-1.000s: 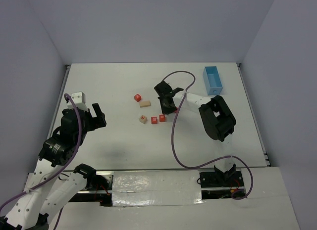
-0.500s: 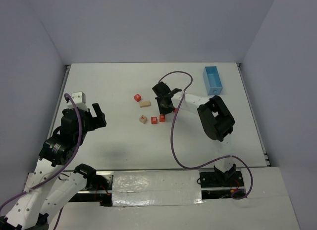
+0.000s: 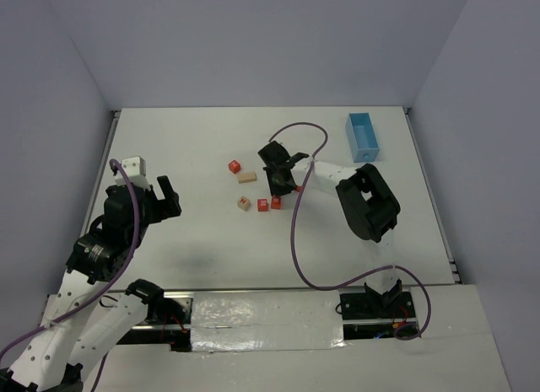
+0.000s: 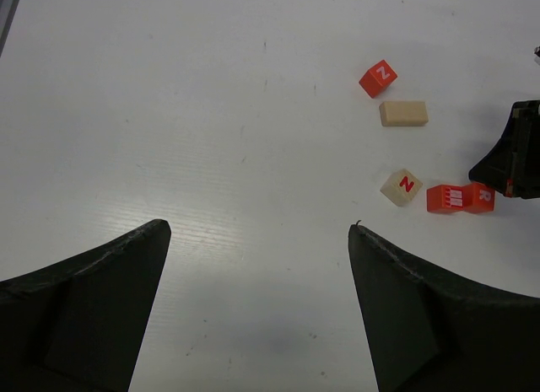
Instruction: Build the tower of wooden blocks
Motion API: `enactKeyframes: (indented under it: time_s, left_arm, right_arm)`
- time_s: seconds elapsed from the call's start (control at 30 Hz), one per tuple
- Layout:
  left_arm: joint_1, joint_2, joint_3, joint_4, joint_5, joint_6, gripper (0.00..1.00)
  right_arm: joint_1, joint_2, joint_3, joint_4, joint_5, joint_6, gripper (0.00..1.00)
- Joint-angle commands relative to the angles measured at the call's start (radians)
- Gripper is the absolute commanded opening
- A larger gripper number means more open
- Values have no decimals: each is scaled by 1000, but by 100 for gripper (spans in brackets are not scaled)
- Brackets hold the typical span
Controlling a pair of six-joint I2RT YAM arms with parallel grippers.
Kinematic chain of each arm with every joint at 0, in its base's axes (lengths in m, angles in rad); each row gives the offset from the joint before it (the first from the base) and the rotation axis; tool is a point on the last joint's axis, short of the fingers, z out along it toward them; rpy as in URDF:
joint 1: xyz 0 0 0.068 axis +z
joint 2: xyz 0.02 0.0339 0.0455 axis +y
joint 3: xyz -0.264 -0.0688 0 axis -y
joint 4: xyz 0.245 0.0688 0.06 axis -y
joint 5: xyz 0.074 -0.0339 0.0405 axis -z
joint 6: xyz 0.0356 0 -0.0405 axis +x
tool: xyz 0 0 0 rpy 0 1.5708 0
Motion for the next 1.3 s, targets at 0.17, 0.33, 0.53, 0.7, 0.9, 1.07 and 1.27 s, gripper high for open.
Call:
enactKeyframes:
  time_s: [0.17, 0.33, 0.53, 0.7, 0.9, 1.07, 1.27]
  left_arm:
    - [-6, -7, 1, 39, 1, 13, 100]
    - [-6, -5, 1, 39, 1, 13, 100]
    - [-5, -4, 1, 39, -1, 13, 99]
    - [-6, -2, 1, 42, 1, 15, 99]
    - [-6, -1, 1, 42, 4, 16, 100]
    - [-6, -2, 1, 40, 4, 16, 100]
    - [-6, -5, 2, 42, 2, 16, 100]
  right_arm:
    - [23, 18, 16, 7, -54, -35, 4]
    - [21, 33, 39, 5, -62, -49, 3]
    - [23, 30, 44, 2, -79, -47, 4]
    - [21, 30, 35, 8, -84, -46, 4]
    - [-9, 27, 88, -50, 53, 51, 4]
    - [-38, -36, 70, -48, 116, 74, 4]
    - [-34, -85, -31, -48, 24, 48, 4]
